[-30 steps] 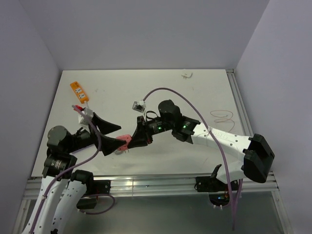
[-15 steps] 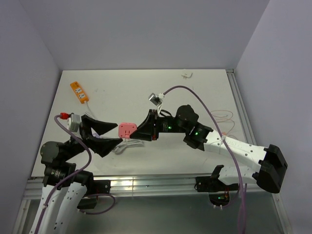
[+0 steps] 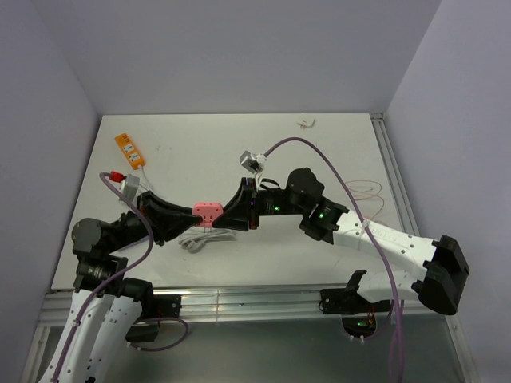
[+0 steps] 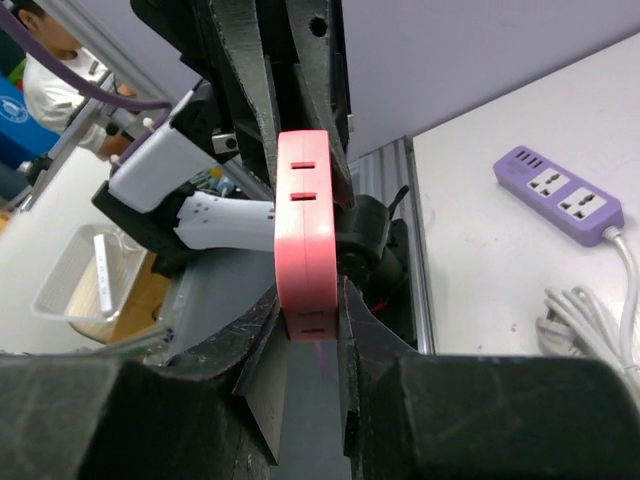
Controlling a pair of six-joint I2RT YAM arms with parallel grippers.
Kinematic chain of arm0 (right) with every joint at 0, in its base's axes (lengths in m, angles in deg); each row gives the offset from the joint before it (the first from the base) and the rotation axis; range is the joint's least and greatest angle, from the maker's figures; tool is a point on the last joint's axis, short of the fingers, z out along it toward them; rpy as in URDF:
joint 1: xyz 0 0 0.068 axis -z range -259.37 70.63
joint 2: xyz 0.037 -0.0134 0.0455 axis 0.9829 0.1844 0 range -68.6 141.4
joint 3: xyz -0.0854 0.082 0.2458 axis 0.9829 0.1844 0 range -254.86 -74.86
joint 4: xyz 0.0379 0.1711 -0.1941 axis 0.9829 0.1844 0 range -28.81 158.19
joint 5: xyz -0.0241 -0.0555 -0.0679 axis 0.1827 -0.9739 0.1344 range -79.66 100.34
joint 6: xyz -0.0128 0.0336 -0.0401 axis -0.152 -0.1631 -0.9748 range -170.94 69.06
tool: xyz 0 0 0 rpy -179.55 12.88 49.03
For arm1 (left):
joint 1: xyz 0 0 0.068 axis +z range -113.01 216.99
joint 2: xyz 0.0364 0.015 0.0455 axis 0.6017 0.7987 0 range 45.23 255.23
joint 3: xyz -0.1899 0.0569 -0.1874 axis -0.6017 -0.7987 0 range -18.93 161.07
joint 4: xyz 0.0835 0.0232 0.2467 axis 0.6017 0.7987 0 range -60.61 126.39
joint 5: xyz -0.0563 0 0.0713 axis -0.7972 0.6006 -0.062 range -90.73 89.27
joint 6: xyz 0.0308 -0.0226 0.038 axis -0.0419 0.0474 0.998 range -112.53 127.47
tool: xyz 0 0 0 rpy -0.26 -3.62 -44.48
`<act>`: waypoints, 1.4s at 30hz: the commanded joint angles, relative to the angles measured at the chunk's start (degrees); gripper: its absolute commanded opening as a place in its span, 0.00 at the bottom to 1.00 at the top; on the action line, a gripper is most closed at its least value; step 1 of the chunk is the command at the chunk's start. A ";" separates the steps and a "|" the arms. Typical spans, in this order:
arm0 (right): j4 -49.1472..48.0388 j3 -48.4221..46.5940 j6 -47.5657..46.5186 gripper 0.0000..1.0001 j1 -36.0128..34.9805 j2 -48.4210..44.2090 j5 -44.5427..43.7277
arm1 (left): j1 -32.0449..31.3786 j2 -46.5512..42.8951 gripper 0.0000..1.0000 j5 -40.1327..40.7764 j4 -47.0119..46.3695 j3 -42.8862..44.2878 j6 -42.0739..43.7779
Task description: Insert the plug
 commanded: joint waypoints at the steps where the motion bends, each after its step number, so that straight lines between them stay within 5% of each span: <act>1: 0.28 -4.34 -3.13 0.01 -0.38 0.68 0.51 | -0.10 1.05 0.02 -2.38 -1.08 2.58 -0.32; 4: 7.65 -8.46 -7.16 0.35 -0.30 1.03 -1.06 | -0.10 1.06 0.00 -2.99 0.24 3.37 1.43; 6: 10.38 -9.53 -8.15 0.49 0.23 0.68 -1.25 | -0.10 1.32 0.00 -3.43 3.56 5.20 5.11; 10: 15.91 -14.79 -10.60 0.53 2.68 3.48 5.92 | -0.10 3.51 0.00 -4.93 9.73 7.76 9.96; 14: 22.34 -21.30 -13.69 0.49 2.96 7.97 10.25 | -0.19 4.04 0.00 -5.20 10.44 8.29 10.32; 18: 24.28 -22.01 -15.09 0.30 2.96 9.73 12.54 | -0.19 4.57 0.00 -5.20 11.92 9.08 11.45; 27: 27.62 -22.37 -18.35 0.40 2.96 9.91 14.48 | -0.19 5.10 0.00 -4.84 13.16 9.87 12.69; 29: 27.45 -22.02 -18.70 0.30 2.96 9.74 14.92 | -0.19 5.10 0.00 -4.93 13.34 9.96 12.69; 30: 26.14 -21.67 -18.35 0.00 2.96 9.56 14.57 | -0.19 5.10 0.00 -4.93 13.25 9.87 12.69; 32: 25.51 -21.05 -17.91 0.00 2.87 9.38 13.43 | -0.19 5.10 0.01 -3.97 15.08 10.14 13.21; 34: 24.55 -20.79 -17.21 0.00 2.96 9.21 11.59 | -0.19 4.93 0.23 0.76 17.81 11.01 14.53; 37: 26.91 -21.74 -19.21 0.00 2.87 9.03 3.52 | -0.19 4.83 0.76 11.39 23.26 12.77 13.84; 39: 29.28 -22.36 -22.28 0.00 2.96 9.82 -1.50 | -0.10 6.41 0.84 15.96 28.53 15.31 14.27; 40: 29.64 -22.63 -23.35 0.00 2.96 10.17 -3.17 | -0.10 6.94 0.99 22.08 30.37 16.37 14.27; 42: 30.17 -22.63 -26.24 0.00 2.96 11.31 -9.32 | -0.10 8.34 1.00 31.06 37.58 20.32 13.83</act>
